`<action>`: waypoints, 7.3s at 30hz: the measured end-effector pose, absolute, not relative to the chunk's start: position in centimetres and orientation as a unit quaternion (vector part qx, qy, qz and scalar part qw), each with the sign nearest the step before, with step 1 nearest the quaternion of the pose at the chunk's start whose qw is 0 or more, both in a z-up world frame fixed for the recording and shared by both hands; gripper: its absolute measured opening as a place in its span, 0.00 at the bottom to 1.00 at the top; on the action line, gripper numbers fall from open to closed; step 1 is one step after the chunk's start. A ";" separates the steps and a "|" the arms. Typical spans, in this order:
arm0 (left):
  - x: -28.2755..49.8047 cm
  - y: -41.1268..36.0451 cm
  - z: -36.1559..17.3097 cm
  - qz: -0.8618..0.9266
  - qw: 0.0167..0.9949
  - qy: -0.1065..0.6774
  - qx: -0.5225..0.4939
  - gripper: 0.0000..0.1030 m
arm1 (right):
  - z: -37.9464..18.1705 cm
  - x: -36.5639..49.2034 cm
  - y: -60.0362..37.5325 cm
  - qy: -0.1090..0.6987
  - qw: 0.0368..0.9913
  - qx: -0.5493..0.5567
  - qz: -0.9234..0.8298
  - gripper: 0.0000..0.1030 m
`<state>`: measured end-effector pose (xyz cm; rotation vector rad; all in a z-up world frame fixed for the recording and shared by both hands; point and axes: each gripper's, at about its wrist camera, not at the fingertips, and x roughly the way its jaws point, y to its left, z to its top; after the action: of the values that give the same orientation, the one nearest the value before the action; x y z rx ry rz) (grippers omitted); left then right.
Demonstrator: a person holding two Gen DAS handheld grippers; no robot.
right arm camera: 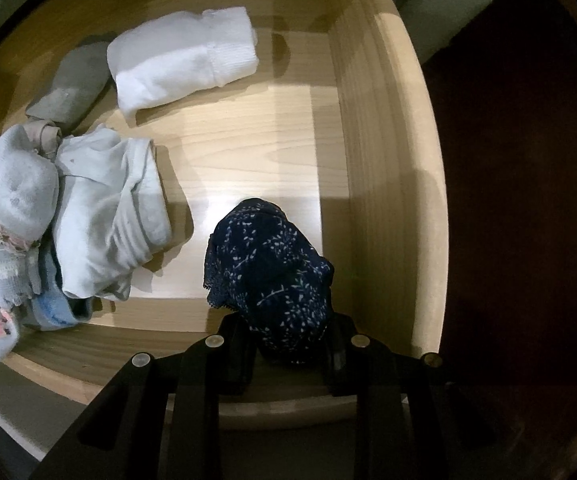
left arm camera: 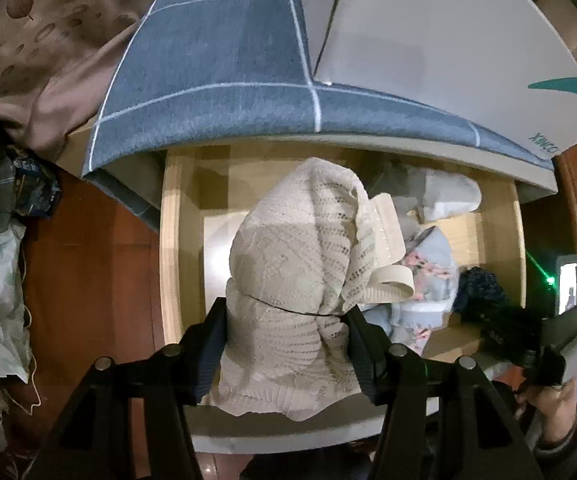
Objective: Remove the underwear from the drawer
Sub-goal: 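Lift the beige lace underwear with the left tool and carry it to the white box, then lower the beige lace underwear into the box and open the left tool, then move the open left tool back down over the grey garments in the drawer, then lift the navy patterned underwear with the right tool and carry it over the box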
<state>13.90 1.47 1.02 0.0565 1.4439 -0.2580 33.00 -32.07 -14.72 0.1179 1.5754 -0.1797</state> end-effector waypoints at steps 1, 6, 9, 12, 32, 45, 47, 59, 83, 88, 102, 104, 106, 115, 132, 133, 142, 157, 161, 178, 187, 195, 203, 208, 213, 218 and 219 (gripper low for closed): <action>13.8 1.5 1.3 -0.118 0.743 0.658 0.024 0.55 | -14.7 33.0 -32.1 0.708 0.700 0.052 -0.081 0.23; 13.4 1.5 3.0 -0.122 0.752 0.647 0.027 0.55 | -14.8 33.0 -32.0 0.708 0.699 0.050 -0.083 0.23; 13.2 1.7 4.2 -0.125 0.758 0.640 0.023 0.55 | -14.9 32.9 -32.1 0.708 0.699 0.048 -0.088 0.23; 13.1 1.9 5.5 -0.129 0.764 0.632 0.021 0.55 | -15.1 33.0 -32.1 0.709 0.698 0.046 -0.089 0.23; 13.8 3.0 17.2 -0.132 0.821 0.555 0.021 0.55 | -15.8 33.2 -31.8 0.710 0.696 0.044 -0.100 0.23; 20.8 -4.2 25.8 -0.156 0.859 0.482 0.071 0.55 | -15.7 33.0 -31.8 0.710 0.696 0.046 -0.101 0.23; 21.9 -5.2 25.7 -0.151 0.862 0.477 0.078 0.55 | -15.7 33.1 -31.8 0.709 0.697 0.047 -0.100 0.24; 28.1 -11.1 18.3 -0.136 0.832 0.523 0.127 0.55 | -15.6 33.0 -31.9 0.709 0.697 0.047 -0.097 0.24; 28.8 -12.8 11.9 -0.122 0.808 0.556 0.152 0.60 | -15.7 33.0 -31.9 0.708 0.699 0.049 -0.095 0.25; 28.5 -12.9 12.0 -0.129 0.807 0.556 0.152 0.61 | -15.7 33.0 -32.0 0.707 0.699 0.050 -0.094 0.25; 27.6 -11.8 13.8 -0.147 0.808 0.558 0.120 0.61 | -15.6 33.0 -31.9 0.708 0.698 0.047 -0.096 0.25; 27.4 -11.3 14.3 -0.149 0.810 0.555 0.114 0.61 | -15.5 33.0 -31.9 0.708 0.698 0.047 -0.097 0.25; 27.1 -10.9 14.8 -0.149 0.811 0.554 0.114 0.61 | -15.6 33.0 -31.9 0.708 0.698 0.046 -0.097 0.25; 23.8 -8.8 15.9 -0.158 0.815 0.547 0.110 0.61 | -15.6 33.0 -31.7 0.709 0.697 0.046 -0.101 0.25; 14.9 -0.9 10.0 -0.134 0.807 0.568 0.096 0.61 | -15.7 33.0 -31.6 0.709 0.696 0.047 -0.105 0.26; 14.5 -0.4 9.3 -0.131 0.806 0.572 0.085 0.61 | -15.7 33.0 -31.6 0.709 0.696 0.047 -0.106 0.26; 12.8 0.7 4.9 -0.105 0.801 0.587 0.054 0.61 | -15.8 33.0 -31.7 0.709 0.696 0.048 -0.104 0.27; 10.6 0.7 -1.2 -0.095 0.771 0.630 0.005 0.61 | -15.6 32.8 -31.8 0.707 0.698 0.057 -0.097 0.28; 10.0 0.7 -1.9 -0.087 0.777 0.624 -0.003 0.61 | -15.4 32.6 -32.0 0.702 0.703 0.063 -0.095 0.27; 7.4 0.5 -4.7 -0.058 0.780 0.623 0.016 0.61 | -14.6 32.4 -32.7 0.692 0.716 0.072 -0.064 0.25; 7.1 0.0 -4.9 -0.065 0.787 0.612 0.036 0.61 | -14.4 32.8 -32.2 0.696 0.713 0.056 -0.062 0.23; 6.8 -0.2 -4.8 -0.063 0.796 0.601 0.039 0.61 | -12.2 34.1 -32.7 0.680 0.728 0.070 -0.058 0.21; 6.6 -0.1 -4.3 -0.057 0.806 0.587 0.046 0.61 | -8.5 34.8 -33.1 0.669 0.739 0.065 -0.046 0.21; 6.7 0.3 -4.4 -0.057 0.804 0.591 0.033 0.61 | -5.4 34.5 -33.1 0.659 0.749 0.057 -0.031 0.21; 6.6 0.2 -4.4 -0.058 0.805 0.589 0.032 0.61 | -1.0 33.8 -33.1 0.641 0.766 0.046 -0.018 0.21; 6.6 0.2 -4.4 -0.058 0.806 0.588 0.030 0.61 | 4.3 34.0 -34.1 0.608 0.793 0.041 -0.010 0.21; 6.6 0.2 -4.4 -0.057 0.806 0.588 0.031 0.61 | 5.4 34.1 -34.3 0.600 0.799 0.040 -0.009 0.21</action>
<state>6.59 0.19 -4.35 0.0655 1.2595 -0.1224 34.14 -34.34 5.44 0.0863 1.2864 -0.0188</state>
